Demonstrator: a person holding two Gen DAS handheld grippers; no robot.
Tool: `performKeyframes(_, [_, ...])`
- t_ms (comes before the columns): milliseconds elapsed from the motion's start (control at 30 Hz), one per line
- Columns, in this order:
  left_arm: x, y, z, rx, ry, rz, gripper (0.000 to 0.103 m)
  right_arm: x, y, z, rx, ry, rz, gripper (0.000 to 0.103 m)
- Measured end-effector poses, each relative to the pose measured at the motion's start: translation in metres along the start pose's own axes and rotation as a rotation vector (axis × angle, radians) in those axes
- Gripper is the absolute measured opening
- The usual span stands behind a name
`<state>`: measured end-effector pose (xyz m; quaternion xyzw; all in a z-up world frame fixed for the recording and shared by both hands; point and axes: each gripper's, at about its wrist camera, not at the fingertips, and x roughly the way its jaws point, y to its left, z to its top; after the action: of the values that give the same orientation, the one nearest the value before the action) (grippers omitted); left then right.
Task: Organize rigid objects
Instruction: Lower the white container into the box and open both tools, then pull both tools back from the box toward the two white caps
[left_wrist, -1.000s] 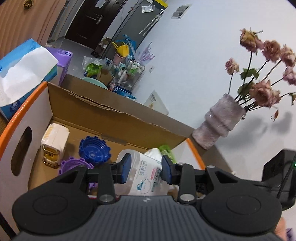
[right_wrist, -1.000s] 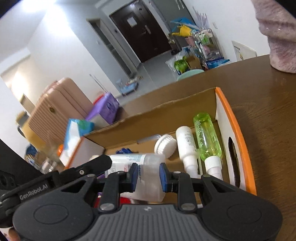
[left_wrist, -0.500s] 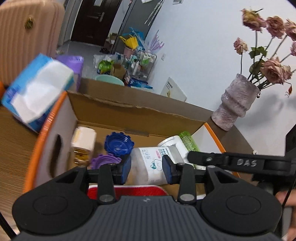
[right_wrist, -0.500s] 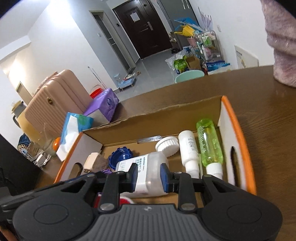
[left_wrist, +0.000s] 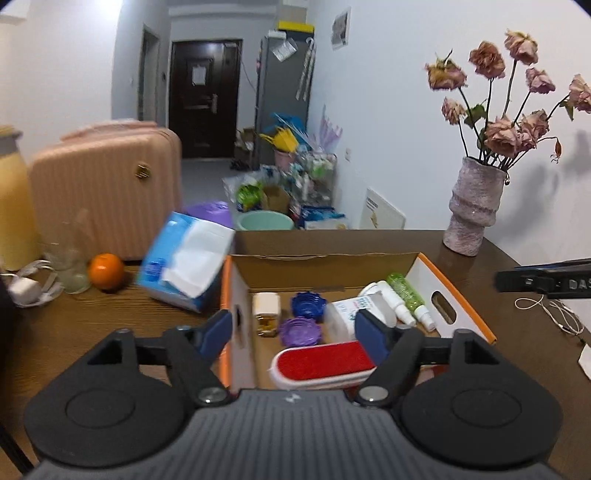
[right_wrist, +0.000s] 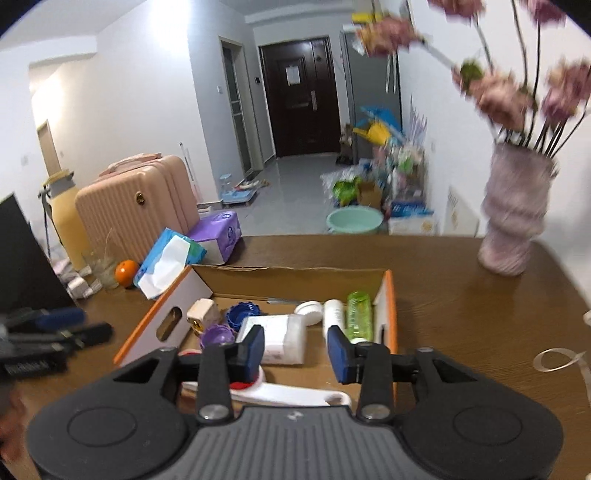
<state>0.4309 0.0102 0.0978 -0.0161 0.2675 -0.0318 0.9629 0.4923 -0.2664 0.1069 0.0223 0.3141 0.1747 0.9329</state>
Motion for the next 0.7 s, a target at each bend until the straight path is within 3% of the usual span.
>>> performKeyframes(67, [-0.020, 0.001, -0.006, 0.017, -0.032, 0.029, 0.087, -0.021, 0.008, -0.008, -0.043, -0.026, -0.028, 0.054])
performKeyframes(133, [-0.039, 0.001, -0.012, 0.032, -0.065, 0.057, 0.092, -0.042, 0.014, -0.019, -0.078, -0.059, -0.045, 0.058])
performKeyframes(200, [-0.058, 0.002, -0.021, 0.036, -0.093, 0.070, 0.098, -0.056, 0.023, -0.028, -0.104, -0.075, -0.053, 0.059])
performKeyframes(367, [-0.107, 0.000, -0.046, 0.052, -0.174, 0.117, 0.103, -0.096, 0.040, -0.058, -0.140, -0.128, -0.042, 0.064])
performKeyframes(533, [-0.154, -0.004, -0.079, 0.070, -0.266, 0.158, 0.103, -0.137, 0.053, -0.096, -0.139, -0.191, -0.027, 0.067])
performKeyframes(700, [-0.189, -0.019, -0.124, 0.133, -0.301, 0.173, 0.103, -0.176, 0.064, -0.143, -0.144, -0.245, -0.024, 0.067])
